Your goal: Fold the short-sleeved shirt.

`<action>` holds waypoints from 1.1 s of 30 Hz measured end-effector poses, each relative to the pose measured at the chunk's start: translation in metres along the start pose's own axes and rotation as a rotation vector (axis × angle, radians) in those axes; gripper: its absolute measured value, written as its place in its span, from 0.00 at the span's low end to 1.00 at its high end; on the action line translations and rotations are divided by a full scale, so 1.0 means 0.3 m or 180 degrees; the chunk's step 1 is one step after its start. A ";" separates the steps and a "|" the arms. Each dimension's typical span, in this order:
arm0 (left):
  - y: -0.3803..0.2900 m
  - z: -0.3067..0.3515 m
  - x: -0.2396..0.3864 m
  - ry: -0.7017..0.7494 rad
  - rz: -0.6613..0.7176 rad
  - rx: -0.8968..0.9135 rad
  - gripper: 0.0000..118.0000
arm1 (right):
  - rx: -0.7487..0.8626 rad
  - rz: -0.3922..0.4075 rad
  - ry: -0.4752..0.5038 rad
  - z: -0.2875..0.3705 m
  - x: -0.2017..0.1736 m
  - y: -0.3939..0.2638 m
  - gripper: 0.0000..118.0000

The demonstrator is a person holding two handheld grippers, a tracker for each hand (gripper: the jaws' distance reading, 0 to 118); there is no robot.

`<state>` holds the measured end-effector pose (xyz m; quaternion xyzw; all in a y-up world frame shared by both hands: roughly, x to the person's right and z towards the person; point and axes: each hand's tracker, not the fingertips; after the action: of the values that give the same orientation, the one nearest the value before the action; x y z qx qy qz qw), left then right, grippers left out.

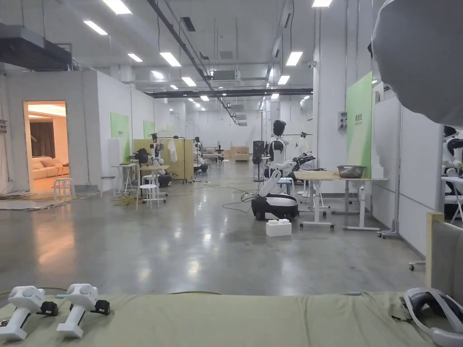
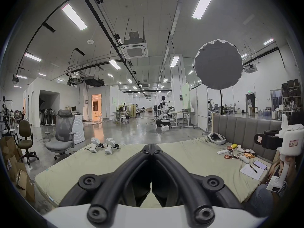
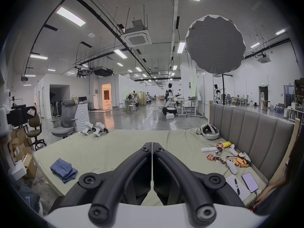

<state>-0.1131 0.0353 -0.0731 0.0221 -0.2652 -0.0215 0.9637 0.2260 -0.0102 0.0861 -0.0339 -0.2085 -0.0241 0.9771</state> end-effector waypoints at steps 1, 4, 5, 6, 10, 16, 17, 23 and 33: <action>0.000 -0.004 0.000 -0.0013 0.0022 -0.0022 0.01 | -0.0006 0.0007 -0.0007 0.000 -0.002 0.000 0.03; 0.001 -0.009 -0.001 0.0000 0.0017 -0.0047 0.31 | 0.0002 0.0016 -0.0016 0.002 -0.002 0.001 0.04; 0.000 -0.009 -0.001 -0.0005 0.0010 -0.0047 0.63 | 0.0012 0.0014 -0.0029 0.004 -0.002 0.004 0.13; -0.001 -0.011 -0.001 -0.0015 0.0010 -0.0052 0.79 | 0.0027 0.0002 -0.0026 0.007 -0.001 0.006 0.25; -0.006 -0.015 -0.005 -0.0094 0.0067 -0.0073 0.80 | 0.0021 -0.0098 0.0021 0.003 0.011 0.012 0.98; -0.007 -0.024 0.000 -0.0070 0.0029 -0.0054 1.00 | 0.0151 -0.0163 0.0078 0.007 0.010 0.023 1.00; -0.005 -0.016 0.000 -0.0106 0.0070 0.0056 1.00 | 0.0139 -0.0168 0.0082 0.013 0.010 0.025 1.00; 0.010 -0.017 0.002 -0.0079 0.0073 0.0051 1.00 | 0.0138 -0.0187 0.0036 0.014 0.009 0.026 1.00; 0.005 -0.026 0.012 -0.0045 0.0073 0.0009 1.00 | 0.0042 -0.0174 0.0071 -0.001 0.005 0.024 1.00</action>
<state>-0.1061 0.0368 -0.0778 0.0202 -0.2723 -0.0103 0.9619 0.2279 -0.0031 0.0859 -0.0214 -0.1986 -0.0499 0.9786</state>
